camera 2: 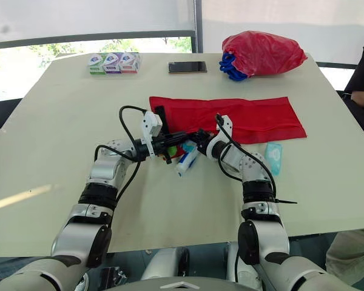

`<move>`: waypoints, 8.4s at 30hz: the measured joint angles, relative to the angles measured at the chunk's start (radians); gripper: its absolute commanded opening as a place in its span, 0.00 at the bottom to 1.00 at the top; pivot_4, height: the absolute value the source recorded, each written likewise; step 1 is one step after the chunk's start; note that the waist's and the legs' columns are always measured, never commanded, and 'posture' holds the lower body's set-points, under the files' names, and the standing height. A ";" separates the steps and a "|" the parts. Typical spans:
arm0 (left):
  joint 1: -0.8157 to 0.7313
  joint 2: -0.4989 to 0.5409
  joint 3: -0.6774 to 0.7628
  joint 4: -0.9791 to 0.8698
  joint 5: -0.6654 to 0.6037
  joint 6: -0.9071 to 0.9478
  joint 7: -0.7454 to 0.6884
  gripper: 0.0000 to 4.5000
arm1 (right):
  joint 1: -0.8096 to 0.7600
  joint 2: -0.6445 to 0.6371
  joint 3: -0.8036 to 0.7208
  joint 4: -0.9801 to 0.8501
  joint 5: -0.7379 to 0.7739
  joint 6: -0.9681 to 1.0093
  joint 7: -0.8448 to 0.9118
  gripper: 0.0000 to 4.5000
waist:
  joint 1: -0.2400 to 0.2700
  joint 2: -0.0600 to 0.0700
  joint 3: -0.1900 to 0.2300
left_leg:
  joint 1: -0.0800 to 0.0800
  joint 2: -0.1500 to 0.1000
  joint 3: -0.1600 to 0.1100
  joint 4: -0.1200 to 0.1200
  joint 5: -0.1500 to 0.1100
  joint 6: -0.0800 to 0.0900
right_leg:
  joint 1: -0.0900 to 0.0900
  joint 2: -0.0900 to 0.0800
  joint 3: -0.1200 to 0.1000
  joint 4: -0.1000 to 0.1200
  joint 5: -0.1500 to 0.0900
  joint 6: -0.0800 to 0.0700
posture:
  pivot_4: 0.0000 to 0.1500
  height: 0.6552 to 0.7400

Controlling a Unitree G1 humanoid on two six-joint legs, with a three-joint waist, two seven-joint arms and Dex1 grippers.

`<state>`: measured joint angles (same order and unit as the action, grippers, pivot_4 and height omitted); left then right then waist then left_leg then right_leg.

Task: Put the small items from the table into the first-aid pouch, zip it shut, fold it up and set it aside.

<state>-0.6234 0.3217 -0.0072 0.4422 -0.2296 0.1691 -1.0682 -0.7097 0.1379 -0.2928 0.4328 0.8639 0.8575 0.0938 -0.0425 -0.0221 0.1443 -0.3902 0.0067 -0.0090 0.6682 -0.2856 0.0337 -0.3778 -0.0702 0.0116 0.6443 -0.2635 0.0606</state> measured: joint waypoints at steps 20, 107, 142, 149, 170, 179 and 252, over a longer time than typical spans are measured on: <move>0.009 -0.001 0.017 -0.016 -0.032 0.040 -0.009 0.00 | 0.031 -0.001 0.052 -0.062 -0.044 -0.019 -0.015 0.69 | 0.004 0.002 0.001 | -0.002 0.000 0.000 -0.001 0.000 0.000 | -0.001 -0.001 0.000 -0.002 0.000 0.000 | 1.00 1.00; -0.069 -0.006 -0.017 0.156 -0.010 -0.052 -0.042 0.00 | -0.004 -0.093 0.477 0.003 -0.742 -0.396 0.278 0.01 | 0.001 0.001 0.002 | -0.003 -0.003 -0.002 0.000 0.003 -0.006 | -0.001 0.000 -0.002 -0.001 0.000 0.000 | 1.00 1.00; -0.243 0.302 -0.046 0.626 0.170 -0.394 -0.191 0.00 | 0.710 -0.693 -0.067 -1.101 -0.191 -0.228 0.684 0.62 | 0.012 -0.002 0.003 | -0.003 -0.001 -0.002 0.000 0.000 -0.001 | -0.001 0.000 -0.003 -0.002 0.000 0.000 | 1.00 1.00; -0.287 0.338 -0.041 0.721 0.210 -0.426 -0.146 0.20 | 0.767 -0.730 -0.138 -1.138 -0.081 -0.231 0.671 1.00 | 0.019 -0.003 0.002 | -0.003 -0.001 -0.001 0.001 0.000 -0.001 | 0.000 0.000 -0.003 -0.002 0.000 0.000 | 1.00 1.00; -0.317 0.137 -0.104 0.408 0.226 -0.338 -0.232 0.98 | 0.848 -0.813 -0.139 -1.144 -0.088 -0.273 0.613 1.00 | 0.043 -0.006 0.004 | -0.005 -0.002 -0.002 0.003 0.000 0.000 | 0.000 0.000 -0.003 -0.002 0.000 0.000 | 1.00 1.00; -0.361 0.003 -0.187 0.515 0.327 -0.350 -0.012 0.98 | 0.951 -0.838 -0.237 -1.166 -0.090 -0.278 0.596 1.00 | 0.040 -0.006 0.004 | -0.005 -0.003 -0.002 0.003 0.000 0.000 | 0.000 0.000 -0.003 -0.002 0.000 0.000 | 1.00 1.00; -0.359 0.011 -0.129 0.552 0.221 -0.282 -0.234 0.41 | 0.846 -0.888 0.077 -1.237 -0.028 -0.276 0.546 1.00 | 0.048 -0.007 0.004 | -0.005 -0.003 -0.002 0.006 0.000 0.000 | 0.001 0.000 -0.003 -0.001 0.000 0.001 | 1.00 1.00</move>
<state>-0.9828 0.3323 -0.1364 0.9946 -0.0087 -0.1133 -1.3022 0.1367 -0.7499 -0.2158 -0.8043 0.8357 0.5811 0.6398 0.0059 -0.0287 0.1478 -0.3954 0.0032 -0.0113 0.6741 -0.2852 0.0333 -0.3772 -0.0701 0.0084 0.6433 -0.2636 0.0611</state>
